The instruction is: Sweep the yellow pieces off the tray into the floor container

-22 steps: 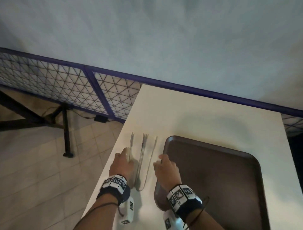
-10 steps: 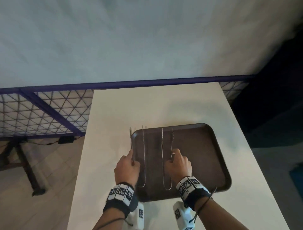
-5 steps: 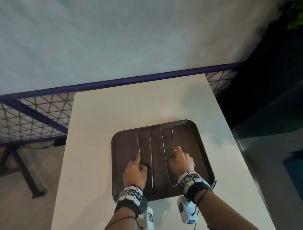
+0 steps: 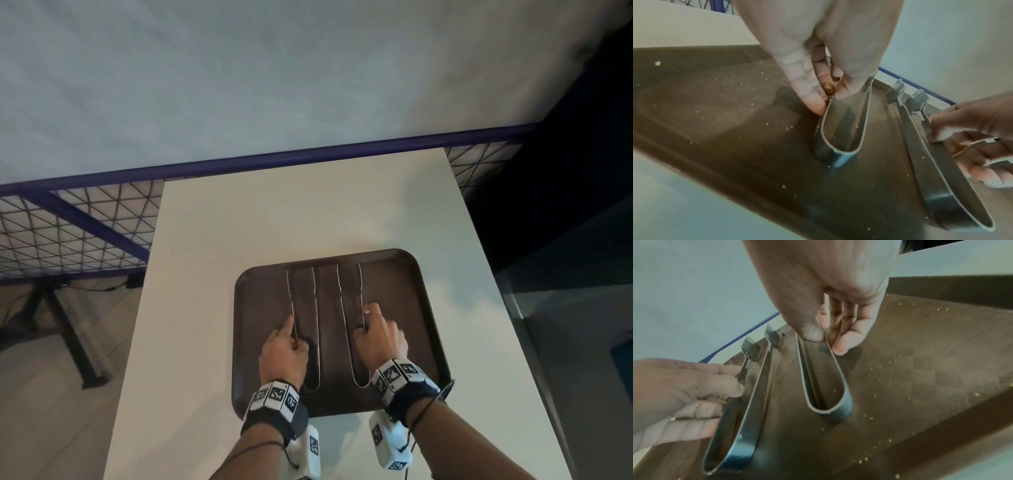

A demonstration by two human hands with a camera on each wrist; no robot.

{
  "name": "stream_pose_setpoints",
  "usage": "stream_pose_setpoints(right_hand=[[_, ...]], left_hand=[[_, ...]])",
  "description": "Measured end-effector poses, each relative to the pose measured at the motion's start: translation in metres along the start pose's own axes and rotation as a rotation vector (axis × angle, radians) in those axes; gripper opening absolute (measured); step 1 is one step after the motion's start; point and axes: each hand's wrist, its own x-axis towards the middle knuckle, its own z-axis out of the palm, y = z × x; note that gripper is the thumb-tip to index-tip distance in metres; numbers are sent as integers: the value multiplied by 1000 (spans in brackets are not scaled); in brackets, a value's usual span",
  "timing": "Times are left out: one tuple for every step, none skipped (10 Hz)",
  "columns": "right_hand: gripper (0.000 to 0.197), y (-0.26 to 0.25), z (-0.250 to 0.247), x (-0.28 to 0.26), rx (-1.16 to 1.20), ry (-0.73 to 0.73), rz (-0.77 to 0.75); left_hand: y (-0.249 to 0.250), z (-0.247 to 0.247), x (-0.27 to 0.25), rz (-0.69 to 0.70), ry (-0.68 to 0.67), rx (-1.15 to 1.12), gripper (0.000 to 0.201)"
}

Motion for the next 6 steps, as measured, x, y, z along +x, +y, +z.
stream_pose_setpoints(right_hand=[[33, 0, 0, 0, -1, -15, -10], [34, 1, -1, -1, 3, -17, -12], [35, 2, -3, -2, 22, -23, 1], [37, 3, -7, -5, 48, -56, 24], [40, 9, -15, -6, 81, -72, 30], [47, 23, -25, -9, 129, -57, 52]], left_hand=[[0, 1, 1, 3, -3, 19, 58], [3, 1, -2, 0, -1, 13, 58], [4, 1, -3, 4, -1, -5, 57], [4, -1, -5, 1, -21, 11, 57], [-1, -9, -9, 11, -6, -15, 60], [-15, -18, -19, 15, 43, -66, 59]])
